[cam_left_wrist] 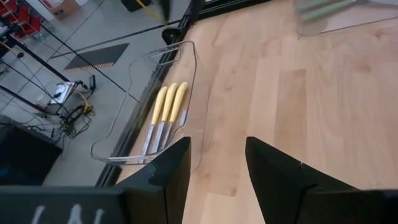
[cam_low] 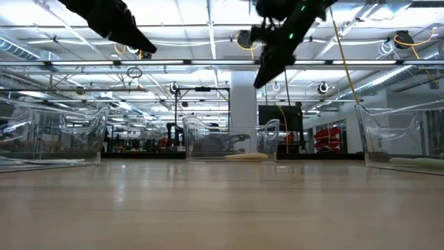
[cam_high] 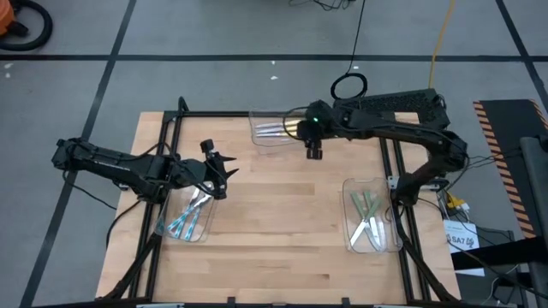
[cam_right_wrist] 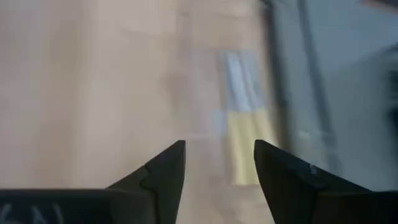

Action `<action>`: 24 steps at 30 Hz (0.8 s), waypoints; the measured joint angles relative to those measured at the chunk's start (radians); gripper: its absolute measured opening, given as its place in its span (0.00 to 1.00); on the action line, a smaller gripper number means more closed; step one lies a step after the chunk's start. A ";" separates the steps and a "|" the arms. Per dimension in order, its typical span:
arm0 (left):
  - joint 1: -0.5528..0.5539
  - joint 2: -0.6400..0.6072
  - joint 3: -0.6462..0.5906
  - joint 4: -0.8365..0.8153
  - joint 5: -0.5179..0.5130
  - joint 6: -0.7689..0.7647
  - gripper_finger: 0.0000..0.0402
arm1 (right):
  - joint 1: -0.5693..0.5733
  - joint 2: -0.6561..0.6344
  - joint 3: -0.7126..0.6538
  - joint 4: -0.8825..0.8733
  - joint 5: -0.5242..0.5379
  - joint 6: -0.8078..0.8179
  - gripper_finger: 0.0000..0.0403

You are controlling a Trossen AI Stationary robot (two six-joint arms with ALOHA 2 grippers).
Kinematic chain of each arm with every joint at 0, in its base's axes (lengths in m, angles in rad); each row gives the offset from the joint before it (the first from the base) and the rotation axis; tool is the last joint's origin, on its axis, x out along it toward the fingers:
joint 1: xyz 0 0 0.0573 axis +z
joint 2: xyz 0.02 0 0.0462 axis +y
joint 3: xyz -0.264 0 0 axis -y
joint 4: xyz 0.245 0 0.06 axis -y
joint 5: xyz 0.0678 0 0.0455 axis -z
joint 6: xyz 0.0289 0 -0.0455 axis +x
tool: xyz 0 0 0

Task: Sort silverware by color (type)
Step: Return to Home Position

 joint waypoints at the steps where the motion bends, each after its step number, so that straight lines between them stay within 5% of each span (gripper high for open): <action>1: 0.000 0.000 0.000 0.000 0.000 -0.005 0.40 | 0.016 -0.024 0.000 -0.025 -0.034 0.039 0.46; 6: 0.000 0.000 0.000 0.001 0.005 -0.035 0.40 | 0.139 -0.151 -0.072 -0.019 -0.124 0.203 0.40; 12: -0.010 0.000 0.000 0.044 0.007 -0.054 0.40 | 0.316 -0.345 -0.304 0.268 -0.121 0.211 0.29; 18: -0.052 0.000 -0.009 0.100 0.080 -0.008 0.40 | 0.448 -0.500 -0.490 0.409 0.015 0.214 0.15; 24: -0.089 -0.029 -0.145 0.364 0.239 0.109 0.37 | 0.535 -0.592 -0.587 0.410 0.040 0.278 0.01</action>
